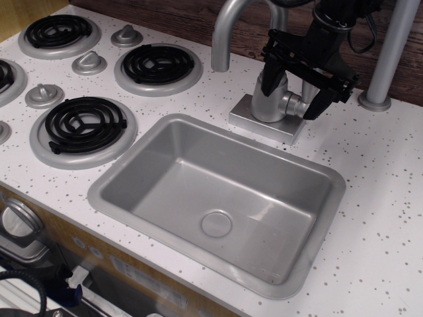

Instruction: Lever vertical to front

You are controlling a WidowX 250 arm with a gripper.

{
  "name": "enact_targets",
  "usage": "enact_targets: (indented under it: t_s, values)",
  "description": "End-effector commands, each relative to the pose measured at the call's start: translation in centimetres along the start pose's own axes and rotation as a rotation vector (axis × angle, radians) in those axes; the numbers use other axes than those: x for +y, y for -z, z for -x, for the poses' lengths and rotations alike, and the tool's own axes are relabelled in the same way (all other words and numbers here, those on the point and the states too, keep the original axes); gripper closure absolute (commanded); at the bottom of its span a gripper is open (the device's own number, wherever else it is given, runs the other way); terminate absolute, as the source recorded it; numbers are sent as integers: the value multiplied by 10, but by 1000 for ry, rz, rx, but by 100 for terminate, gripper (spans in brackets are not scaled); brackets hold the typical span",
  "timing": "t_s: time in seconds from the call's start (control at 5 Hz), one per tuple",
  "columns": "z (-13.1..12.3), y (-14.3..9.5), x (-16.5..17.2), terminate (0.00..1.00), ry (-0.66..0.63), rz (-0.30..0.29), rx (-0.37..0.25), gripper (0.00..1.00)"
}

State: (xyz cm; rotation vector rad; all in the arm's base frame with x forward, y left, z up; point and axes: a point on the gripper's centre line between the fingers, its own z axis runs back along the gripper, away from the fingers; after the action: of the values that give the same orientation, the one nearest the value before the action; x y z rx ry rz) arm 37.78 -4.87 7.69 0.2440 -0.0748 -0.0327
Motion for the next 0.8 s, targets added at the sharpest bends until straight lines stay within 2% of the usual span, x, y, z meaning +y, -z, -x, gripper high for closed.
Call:
enact_targets:
  t_s: [0.0, 0.2, 0.4, 0.6]
  values:
    - [0, 0, 0, 0, 0, 0, 0, 0]
    - [-5, -6, -2, 0, -12, -22, -132, 0]
    - [-14, -11, -3, 0, 3, -13, -187, 0]
    - [-22, -19, -5, 0, 11, -50, -256, 0]
